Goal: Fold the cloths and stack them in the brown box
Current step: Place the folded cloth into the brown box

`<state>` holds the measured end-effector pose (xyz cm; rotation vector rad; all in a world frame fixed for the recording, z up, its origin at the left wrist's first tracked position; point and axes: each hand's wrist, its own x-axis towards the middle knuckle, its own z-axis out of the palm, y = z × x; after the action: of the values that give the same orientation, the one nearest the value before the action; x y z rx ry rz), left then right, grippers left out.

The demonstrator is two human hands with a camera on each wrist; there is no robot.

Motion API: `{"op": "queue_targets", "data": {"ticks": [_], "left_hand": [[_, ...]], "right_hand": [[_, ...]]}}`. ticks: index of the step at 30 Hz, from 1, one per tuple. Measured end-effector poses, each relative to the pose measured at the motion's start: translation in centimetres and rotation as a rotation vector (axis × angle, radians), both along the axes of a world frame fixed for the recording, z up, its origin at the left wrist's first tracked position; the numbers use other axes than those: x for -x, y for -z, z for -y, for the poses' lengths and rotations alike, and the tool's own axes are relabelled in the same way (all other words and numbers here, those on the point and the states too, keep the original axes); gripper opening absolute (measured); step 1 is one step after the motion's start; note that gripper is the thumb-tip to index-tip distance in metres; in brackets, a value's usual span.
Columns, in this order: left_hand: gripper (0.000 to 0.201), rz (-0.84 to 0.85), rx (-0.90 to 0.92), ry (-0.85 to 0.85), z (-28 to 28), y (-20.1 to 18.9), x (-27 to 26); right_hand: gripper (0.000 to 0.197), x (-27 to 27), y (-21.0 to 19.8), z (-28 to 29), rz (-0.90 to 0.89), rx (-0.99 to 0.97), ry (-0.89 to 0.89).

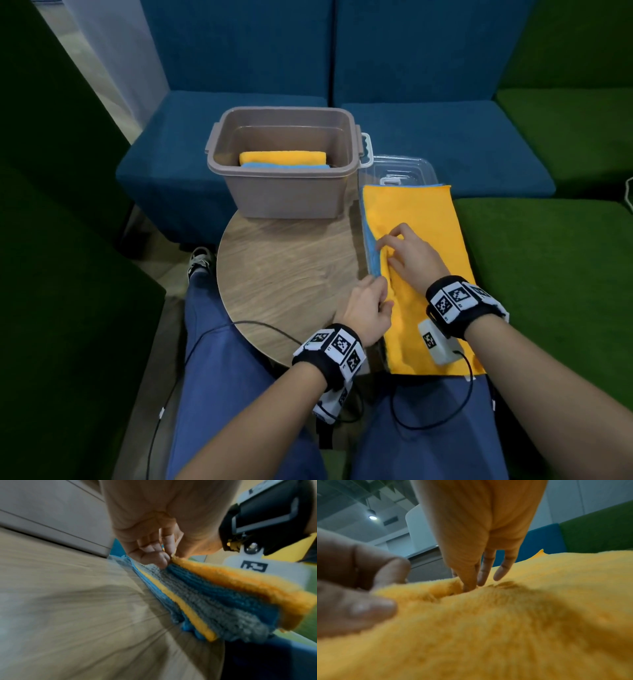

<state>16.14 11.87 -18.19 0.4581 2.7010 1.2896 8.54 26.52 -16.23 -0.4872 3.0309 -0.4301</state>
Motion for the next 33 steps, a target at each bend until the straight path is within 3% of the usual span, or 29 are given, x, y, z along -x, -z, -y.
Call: {"op": "queue_targets", "data": {"ticks": [8, 12, 16, 22, 27, 33], "left_hand": [[0.023, -0.065, -0.249, -0.133, 1.7, -3.3, 1.5], [0.017, -0.066, -0.188, -0.159, 4.6, -5.3, 3.1], [0.015, -0.148, -0.129, -0.203, 10.4, -6.9, 5.3], [0.024, 0.038, 0.158, -0.18, 18.8, -9.3, 6.8], [0.015, 0.058, -0.032, -0.27, 23.9, -8.8, 5.0], [0.012, -0.12, -0.284, -0.516, 25.3, -9.8, 3.6]], "right_hand": [[0.015, 2.2, -2.3, -0.7, -0.115, -0.125, -0.034], [0.022, 3.1, -3.5, -1.3, -0.084, -0.131, -0.096], [0.008, 3.9, -5.3, -1.4, -0.221, -0.003, 0.003], [0.016, 4.3, -5.3, -2.2, -0.371, -0.051, 0.238], [0.017, 1.9, -6.2, -3.9, -0.294, 0.501, 0.246], [0.023, 0.1, -8.4, -3.9, -0.243, 0.717, 0.278]]}}
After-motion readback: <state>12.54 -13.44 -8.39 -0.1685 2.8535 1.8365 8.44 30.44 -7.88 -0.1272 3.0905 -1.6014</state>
